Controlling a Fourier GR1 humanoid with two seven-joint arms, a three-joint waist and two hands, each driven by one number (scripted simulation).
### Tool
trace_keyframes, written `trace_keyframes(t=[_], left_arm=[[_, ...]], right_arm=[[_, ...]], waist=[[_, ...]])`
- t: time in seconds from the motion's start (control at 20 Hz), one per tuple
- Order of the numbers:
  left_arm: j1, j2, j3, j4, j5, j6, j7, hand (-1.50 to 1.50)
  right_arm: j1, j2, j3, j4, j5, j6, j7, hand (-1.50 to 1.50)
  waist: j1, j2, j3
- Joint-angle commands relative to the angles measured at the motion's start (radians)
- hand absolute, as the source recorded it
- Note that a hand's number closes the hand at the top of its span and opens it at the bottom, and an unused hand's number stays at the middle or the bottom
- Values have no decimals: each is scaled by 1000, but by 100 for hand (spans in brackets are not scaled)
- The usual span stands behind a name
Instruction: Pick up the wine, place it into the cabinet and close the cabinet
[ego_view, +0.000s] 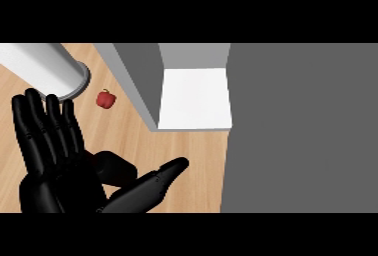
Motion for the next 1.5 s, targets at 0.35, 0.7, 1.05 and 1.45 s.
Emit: trace_keyframes(t=[0.35,0.7,1.05,1.45], left_arm=[[-238,-1,-145,-12,-453,29,555,-150],[-357,-1,-165,-79,-659,-121,818,-150],[-492,-1,-154,-44,-786,-213,944,-150],[-531,-1,-170,-12,-778,-255,947,-150]], right_arm=[[-33,4,18,-94,-29,-54,119,-150],[-68,-9,14,-133,-28,-84,195,-150],[-71,5,64,-144,-11,-103,213,-150],[-204,0,11,-128,-14,-160,280,-150]], waist=[[12,-6,1],[12,-11,0],[-3,-10,-1],[1,-2,-3]])
